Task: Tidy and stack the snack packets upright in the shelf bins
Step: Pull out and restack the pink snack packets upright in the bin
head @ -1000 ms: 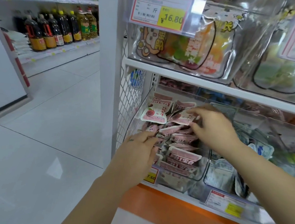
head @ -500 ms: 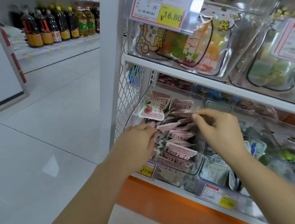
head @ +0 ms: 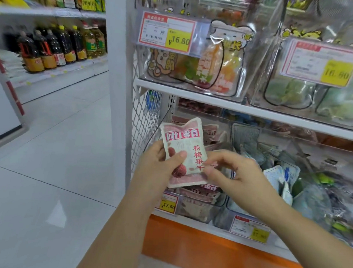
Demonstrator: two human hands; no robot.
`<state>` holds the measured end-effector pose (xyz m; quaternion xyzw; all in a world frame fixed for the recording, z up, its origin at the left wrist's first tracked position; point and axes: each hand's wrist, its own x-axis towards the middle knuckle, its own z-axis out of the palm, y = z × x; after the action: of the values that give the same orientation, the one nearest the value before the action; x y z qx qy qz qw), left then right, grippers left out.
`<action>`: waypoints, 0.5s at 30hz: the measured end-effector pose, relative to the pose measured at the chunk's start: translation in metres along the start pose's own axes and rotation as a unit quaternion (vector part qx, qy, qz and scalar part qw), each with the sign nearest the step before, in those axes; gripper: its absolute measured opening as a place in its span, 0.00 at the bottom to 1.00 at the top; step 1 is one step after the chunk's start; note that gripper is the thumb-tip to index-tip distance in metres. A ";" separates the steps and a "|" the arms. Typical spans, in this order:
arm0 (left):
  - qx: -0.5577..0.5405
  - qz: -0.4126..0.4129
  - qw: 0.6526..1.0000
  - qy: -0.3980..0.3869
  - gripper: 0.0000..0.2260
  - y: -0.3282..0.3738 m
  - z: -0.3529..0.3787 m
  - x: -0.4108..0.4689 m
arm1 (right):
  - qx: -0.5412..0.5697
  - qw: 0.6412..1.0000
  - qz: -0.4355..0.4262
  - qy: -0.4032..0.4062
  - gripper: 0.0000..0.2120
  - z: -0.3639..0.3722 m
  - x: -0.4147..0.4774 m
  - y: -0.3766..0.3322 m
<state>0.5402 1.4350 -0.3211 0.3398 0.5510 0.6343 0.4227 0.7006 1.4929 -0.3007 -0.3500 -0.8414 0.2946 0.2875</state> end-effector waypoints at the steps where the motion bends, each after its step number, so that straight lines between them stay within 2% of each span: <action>1: 0.065 0.029 0.997 0.018 0.10 0.001 -0.004 -0.001 | 0.018 0.999 0.009 0.032 0.09 0.000 0.005 -0.002; 3: 0.176 0.079 0.980 0.041 0.11 0.001 -0.012 -0.002 | 0.050 0.997 0.013 0.054 0.22 -0.001 0.013 -0.006; 5: 0.177 0.104 0.979 0.018 0.13 0.005 -0.016 -0.005 | 0.043 0.999 -0.003 0.020 0.27 0.002 0.020 -0.014; 7: 0.152 0.116 0.981 -0.016 0.14 0.009 -0.016 -0.008 | 0.013 0.999 -0.029 0.010 0.22 0.007 0.023 -0.019; 9: 0.148 0.138 0.979 -0.013 0.15 0.010 -0.015 -0.007 | -0.017 0.997 -0.048 0.058 0.16 0.011 0.027 -0.023; 12: 0.159 0.177 0.969 0.066 0.18 0.009 -0.012 0.000 | 0.015 0.985 -0.051 0.161 0.14 0.015 0.033 -0.020; 15: 0.109 0.163 0.969 0.152 0.17 0.007 -0.013 0.009 | 0.000 0.974 -0.031 0.224 0.13 0.020 0.042 -0.007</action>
<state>0.5241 1.4376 -0.3169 0.3688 0.6115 0.6752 0.1850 0.6588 1.5150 -0.2969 -0.3809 -0.7658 0.2000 0.4779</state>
